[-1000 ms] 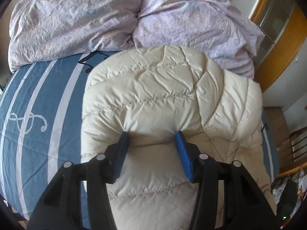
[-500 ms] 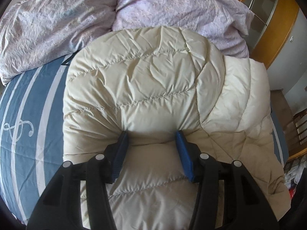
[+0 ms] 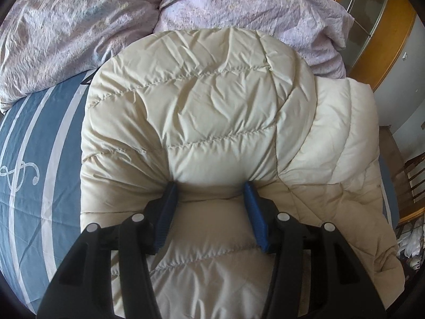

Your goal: Fold large clothes

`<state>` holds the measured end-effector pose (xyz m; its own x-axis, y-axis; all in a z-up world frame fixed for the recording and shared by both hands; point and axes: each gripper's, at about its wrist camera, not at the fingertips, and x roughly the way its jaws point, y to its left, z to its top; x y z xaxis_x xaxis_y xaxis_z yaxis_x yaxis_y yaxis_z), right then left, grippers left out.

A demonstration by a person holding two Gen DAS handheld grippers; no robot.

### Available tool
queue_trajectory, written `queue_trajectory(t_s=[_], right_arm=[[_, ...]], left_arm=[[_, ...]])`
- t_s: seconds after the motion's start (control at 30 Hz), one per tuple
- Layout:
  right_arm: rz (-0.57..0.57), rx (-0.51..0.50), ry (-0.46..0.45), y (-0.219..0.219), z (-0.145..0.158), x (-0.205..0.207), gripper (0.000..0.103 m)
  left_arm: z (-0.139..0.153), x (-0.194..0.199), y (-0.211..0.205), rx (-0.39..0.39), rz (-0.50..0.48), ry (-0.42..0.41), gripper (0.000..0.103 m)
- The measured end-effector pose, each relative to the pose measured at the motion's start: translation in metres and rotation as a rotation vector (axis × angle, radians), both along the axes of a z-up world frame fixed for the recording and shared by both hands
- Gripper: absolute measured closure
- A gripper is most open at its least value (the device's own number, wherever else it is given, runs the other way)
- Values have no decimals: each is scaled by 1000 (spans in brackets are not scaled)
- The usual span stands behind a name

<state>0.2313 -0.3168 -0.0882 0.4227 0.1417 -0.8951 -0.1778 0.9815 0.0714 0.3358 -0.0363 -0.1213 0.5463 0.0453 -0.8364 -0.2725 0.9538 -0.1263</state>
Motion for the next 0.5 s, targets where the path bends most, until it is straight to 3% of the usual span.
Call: queue_trajectory(t_s=[0.2,0.5], right_arm=[[14,7,-89,5,34,25,63],[180,41,-163,68,65,57,63]], left_arm=[[1,-3,0,-2,4,-9,50],[1,-6,1,-6,8,-14,50]])
